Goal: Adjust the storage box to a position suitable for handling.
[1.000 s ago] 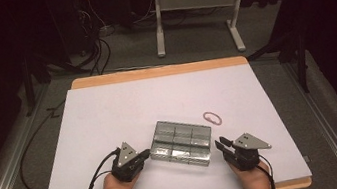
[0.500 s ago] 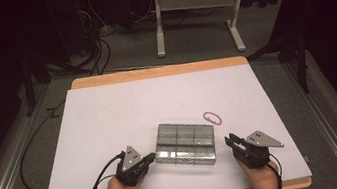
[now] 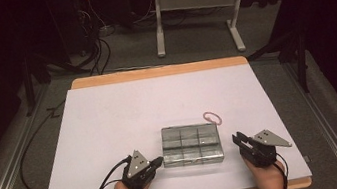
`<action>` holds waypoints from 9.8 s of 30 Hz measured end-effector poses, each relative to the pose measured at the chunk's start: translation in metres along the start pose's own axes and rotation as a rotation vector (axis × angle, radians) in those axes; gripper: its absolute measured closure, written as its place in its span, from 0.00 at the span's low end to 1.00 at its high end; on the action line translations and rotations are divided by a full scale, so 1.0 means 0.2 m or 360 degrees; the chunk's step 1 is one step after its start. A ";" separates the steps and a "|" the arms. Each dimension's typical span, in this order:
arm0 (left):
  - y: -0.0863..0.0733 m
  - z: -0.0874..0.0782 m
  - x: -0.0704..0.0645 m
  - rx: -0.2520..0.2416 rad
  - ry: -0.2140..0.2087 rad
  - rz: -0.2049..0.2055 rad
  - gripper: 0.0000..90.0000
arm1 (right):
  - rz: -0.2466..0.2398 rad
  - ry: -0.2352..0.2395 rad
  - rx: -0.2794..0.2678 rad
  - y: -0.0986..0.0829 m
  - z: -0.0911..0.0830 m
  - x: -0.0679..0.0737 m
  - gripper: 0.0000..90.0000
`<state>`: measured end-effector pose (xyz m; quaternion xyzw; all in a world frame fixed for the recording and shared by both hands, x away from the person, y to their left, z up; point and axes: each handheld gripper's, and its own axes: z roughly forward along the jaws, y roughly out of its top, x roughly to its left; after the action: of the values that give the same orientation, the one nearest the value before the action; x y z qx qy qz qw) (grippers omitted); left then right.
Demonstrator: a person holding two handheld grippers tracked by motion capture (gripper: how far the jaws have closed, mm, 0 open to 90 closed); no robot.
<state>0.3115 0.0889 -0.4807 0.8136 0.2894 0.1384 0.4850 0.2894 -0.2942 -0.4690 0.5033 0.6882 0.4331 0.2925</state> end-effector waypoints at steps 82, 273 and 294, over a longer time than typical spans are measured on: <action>-0.17 -0.31 0.40 -0.0078 0.0470 -0.0035 0.54 | -0.0005 -0.0102 0.0189 0.17 -0.01 -0.16 0.99; -0.20 -0.36 0.47 0.0088 0.0519 -0.0146 0.39 | -0.0062 0.0113 0.0135 -0.10 -0.18 0.09 1.00; -0.20 -0.36 0.46 0.0092 0.0519 -0.0131 0.41 | -0.0072 0.0113 0.0130 -0.10 -0.18 0.10 1.00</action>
<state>0.3351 0.2096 -0.4858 0.7815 0.4011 0.2403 0.4131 0.2450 -0.2878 -0.4696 0.4835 0.7264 0.4154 0.2568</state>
